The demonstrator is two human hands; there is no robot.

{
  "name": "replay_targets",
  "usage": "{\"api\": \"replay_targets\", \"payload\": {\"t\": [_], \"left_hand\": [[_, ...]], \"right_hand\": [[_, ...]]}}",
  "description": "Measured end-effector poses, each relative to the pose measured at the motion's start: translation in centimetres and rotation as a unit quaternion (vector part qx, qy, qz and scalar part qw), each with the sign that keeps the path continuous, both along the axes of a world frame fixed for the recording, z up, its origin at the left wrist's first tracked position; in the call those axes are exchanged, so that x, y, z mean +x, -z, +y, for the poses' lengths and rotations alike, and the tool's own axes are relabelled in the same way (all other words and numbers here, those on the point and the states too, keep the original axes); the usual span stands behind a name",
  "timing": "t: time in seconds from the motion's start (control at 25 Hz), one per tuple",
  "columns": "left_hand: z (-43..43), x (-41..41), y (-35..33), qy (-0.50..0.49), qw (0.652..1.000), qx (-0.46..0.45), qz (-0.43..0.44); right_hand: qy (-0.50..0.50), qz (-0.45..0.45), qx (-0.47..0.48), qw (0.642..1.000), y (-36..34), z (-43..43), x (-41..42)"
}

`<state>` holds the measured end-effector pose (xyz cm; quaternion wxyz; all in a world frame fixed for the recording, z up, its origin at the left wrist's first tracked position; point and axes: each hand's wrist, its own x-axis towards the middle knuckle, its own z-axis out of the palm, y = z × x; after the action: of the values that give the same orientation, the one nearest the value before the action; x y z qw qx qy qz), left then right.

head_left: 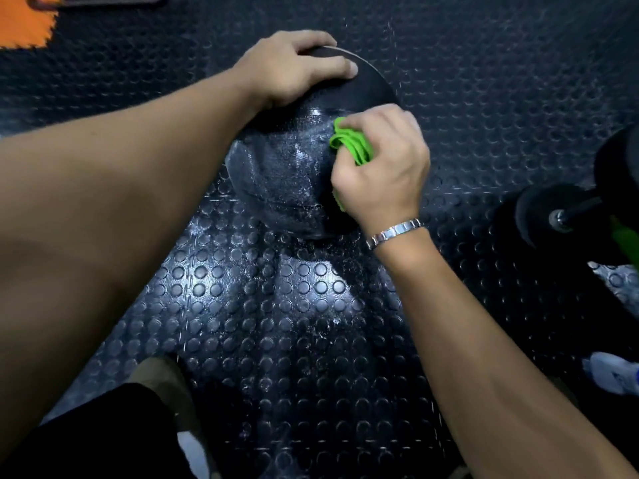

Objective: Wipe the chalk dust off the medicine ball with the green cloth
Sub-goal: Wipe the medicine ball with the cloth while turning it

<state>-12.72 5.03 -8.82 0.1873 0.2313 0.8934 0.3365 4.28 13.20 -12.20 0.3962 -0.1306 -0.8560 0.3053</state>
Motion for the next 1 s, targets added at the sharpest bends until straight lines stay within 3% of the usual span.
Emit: {"api": "replay_targets", "payload": {"t": [0.16, 0.32, 0.48, 0.64, 0.84, 1.0], "left_hand": [[-0.4, 0.4, -0.5, -0.006, 1.0, -0.004, 0.002], [-0.3, 0.7, -0.4, -0.009, 1.0, -0.013, 0.009], [-0.8, 0.7, -0.5, -0.01, 1.0, -0.002, 0.008], [-0.4, 0.9, -0.4, -0.006, 1.0, -0.017, 0.019], [0.0, 0.9, -0.3, -0.011, 1.0, -0.017, 0.017], [1.0, 1.2, -0.4, -0.005, 0.999, -0.036, 0.031]], "right_hand": [[-0.088, -0.035, 0.096, 0.991, 1.0, 0.9, 2.8], [-0.021, -0.038, 0.003, 0.999, -1.0, 1.6, -0.8], [-0.137, -0.068, 0.114, 0.982, 0.6, 0.8, 2.5], [-0.032, -0.048, 0.042, 0.997, -1.1, 1.6, -0.6], [-0.131, -0.092, 0.175, 0.971, -0.3, 0.1, 1.7], [-0.045, -0.076, 0.126, 0.988, -2.2, 1.0, -1.4]]}}
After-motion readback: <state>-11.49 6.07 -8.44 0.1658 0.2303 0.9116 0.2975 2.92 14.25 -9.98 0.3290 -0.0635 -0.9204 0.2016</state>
